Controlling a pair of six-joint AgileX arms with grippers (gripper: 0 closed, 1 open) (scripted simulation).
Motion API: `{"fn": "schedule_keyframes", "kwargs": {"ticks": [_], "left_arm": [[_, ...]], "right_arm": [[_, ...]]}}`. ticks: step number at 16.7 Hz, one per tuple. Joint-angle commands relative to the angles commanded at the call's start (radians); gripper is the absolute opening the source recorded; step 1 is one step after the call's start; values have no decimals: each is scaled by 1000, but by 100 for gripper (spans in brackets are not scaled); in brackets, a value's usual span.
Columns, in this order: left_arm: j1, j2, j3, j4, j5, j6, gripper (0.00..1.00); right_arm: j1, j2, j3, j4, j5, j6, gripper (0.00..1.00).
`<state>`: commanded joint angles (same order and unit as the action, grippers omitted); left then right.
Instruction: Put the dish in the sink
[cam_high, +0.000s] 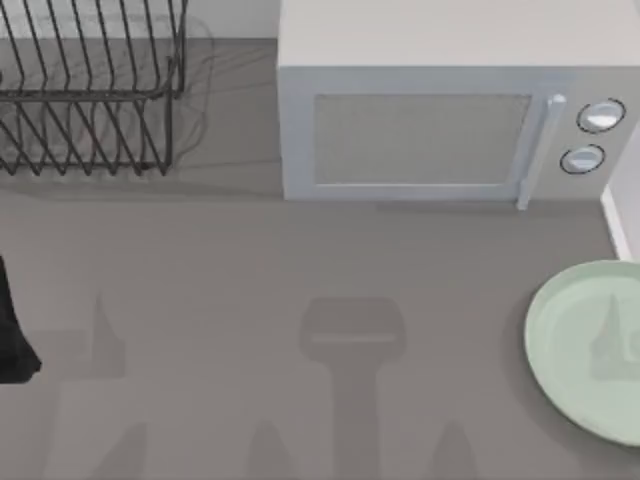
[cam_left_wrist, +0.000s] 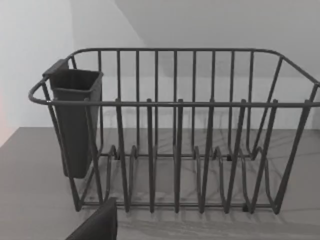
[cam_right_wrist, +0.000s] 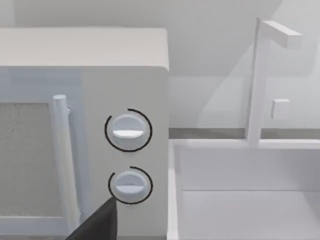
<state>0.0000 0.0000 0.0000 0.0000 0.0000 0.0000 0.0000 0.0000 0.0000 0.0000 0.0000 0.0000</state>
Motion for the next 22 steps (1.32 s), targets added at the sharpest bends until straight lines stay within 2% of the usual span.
{"fn": "schedule_keyframes", "kwargs": {"ticks": [16,22], "left_arm": [[0,0,0,0,0,0,100],[0,0,0,0,0,0,100]], "right_arm": [[0,0,0,0,0,0,100],[65,222,187,-160,0,67,100]]}}
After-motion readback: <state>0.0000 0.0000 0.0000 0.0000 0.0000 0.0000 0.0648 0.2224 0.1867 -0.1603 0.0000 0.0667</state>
